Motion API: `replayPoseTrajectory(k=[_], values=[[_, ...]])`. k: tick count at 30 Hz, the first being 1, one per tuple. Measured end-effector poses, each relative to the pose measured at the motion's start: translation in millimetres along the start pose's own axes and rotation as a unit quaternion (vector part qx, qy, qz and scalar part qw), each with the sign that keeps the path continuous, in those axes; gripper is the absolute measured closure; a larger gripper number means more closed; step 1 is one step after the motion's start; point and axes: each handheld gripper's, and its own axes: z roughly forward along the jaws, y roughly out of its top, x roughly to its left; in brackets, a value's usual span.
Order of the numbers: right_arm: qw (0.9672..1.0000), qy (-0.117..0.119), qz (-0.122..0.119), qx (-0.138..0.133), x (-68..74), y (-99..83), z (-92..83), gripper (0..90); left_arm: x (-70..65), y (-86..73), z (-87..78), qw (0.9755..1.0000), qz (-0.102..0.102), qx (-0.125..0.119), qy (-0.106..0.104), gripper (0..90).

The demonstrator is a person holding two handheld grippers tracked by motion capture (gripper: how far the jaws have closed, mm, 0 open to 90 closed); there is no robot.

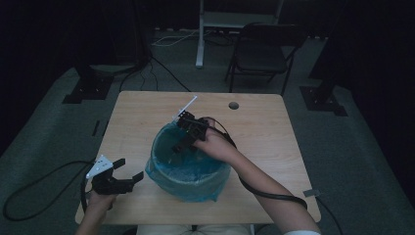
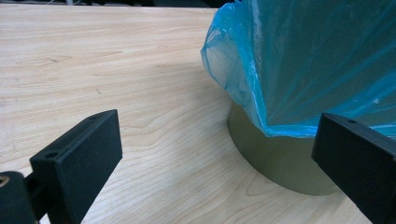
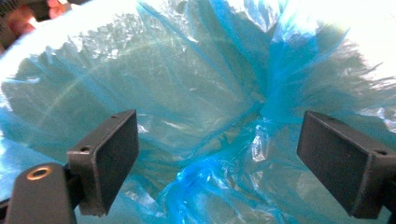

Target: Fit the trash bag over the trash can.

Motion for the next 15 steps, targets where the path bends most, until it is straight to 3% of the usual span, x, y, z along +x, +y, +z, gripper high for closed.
replayPoseTrajectory(k=[4, 5, 6, 8, 15], values=[[0.9998, -0.005, 0.001, -0.021, 0.7, -1.7, -1.5, 12.5, -0.7, -0.4, -2.4, 0.9999, -0.001, -0.013, 0.000, 2.3], [0.9994, -0.007, 0.003, -0.033, 0.8, -2.7, -3.7, 12.5, -2.1, -0.7, -4.3, 0.9997, -0.001, -0.026, 0.002, 2.3], [0.9981, -0.007, 0.003, -0.061, 0.8, -5.5, -9.6, 12.5, -2.8, -0.7, -5.4, 0.9995, 0.002, -0.031, 0.008, 2.3], [0.9959, -0.002, 0.002, -0.091, 0.4, -8.4, -16.8, 12.5, -3.5, 0.2, -7.1, 0.9993, 0.002, -0.035, 0.011, 2.5], [0.9850, 0.004, -0.004, -0.172, -1.7, -25.9, -39.0, 12.5, -6.0, 3.4, -13.4, 0.9984, 0.004, -0.050, 0.024, 2.6]])
